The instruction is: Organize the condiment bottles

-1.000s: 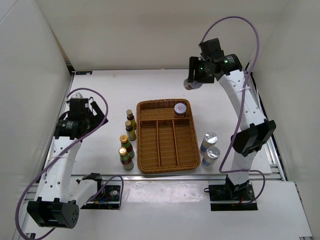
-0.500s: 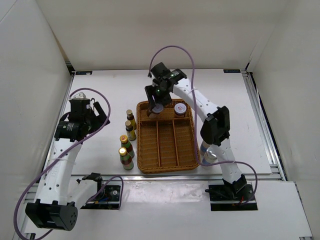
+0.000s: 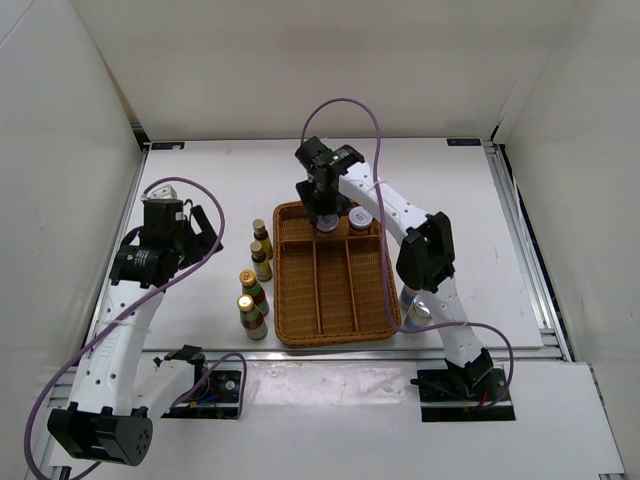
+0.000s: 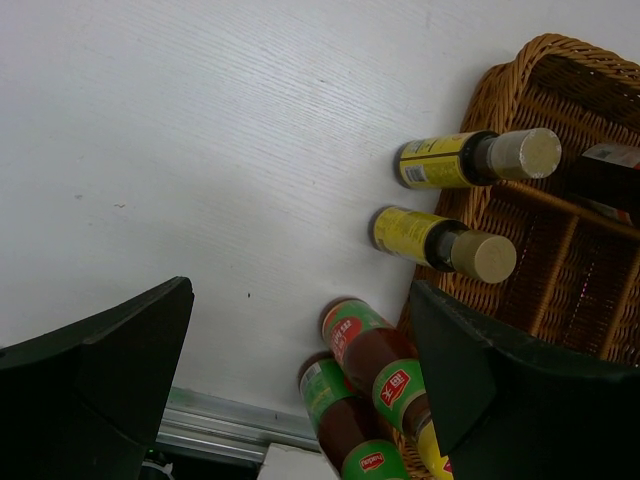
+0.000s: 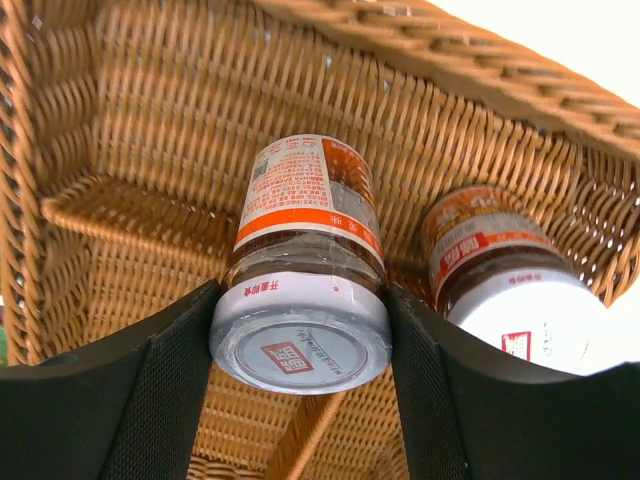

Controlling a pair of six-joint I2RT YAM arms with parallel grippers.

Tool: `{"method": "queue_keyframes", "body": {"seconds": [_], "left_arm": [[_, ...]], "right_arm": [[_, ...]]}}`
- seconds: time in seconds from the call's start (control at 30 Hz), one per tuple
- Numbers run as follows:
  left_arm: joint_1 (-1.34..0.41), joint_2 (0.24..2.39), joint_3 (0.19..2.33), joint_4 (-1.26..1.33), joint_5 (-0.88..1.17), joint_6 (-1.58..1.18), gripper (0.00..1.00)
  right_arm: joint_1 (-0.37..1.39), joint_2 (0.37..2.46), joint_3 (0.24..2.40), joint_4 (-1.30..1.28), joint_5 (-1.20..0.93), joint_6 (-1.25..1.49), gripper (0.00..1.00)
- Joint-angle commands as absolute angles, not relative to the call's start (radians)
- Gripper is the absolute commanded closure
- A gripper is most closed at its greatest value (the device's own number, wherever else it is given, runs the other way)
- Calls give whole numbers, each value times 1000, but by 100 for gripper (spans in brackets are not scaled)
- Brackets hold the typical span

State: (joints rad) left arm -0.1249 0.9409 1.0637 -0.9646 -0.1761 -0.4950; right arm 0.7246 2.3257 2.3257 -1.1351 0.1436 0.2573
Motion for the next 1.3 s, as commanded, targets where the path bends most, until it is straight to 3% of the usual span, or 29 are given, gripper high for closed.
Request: {"method": "queue_keyframes", "body": {"seconds": [0.0,0.03,0.1,0.47,0.83,1.17,1.27], "left_arm": [[-132,940,1057,-959,-175,-495,0],[-132,940,1057,-959,-166,-495,0],[-132,940,1057,-959,-166,-495,0],[-143,951,1046,-950,-156,-483,0],[-163,933,1005,-931,-176,-503,0],[-163,923,996,-931,-140,-522,0],[-163,923,996,-931,-140,-522,0]], "right_arm": [[733,2313,2390,-1193,192,255,33],[733,2303,2429,-1222,211,255,10],[733,2244,2459,-1232,279,264,0],[594,1823,2212,-1391,399,333,0],[526,1479,1643,-1476,313,495,0],[526,1373,1290,-1372,151,594,0],[526,1364,1241,-1318,129,607,8]]}}
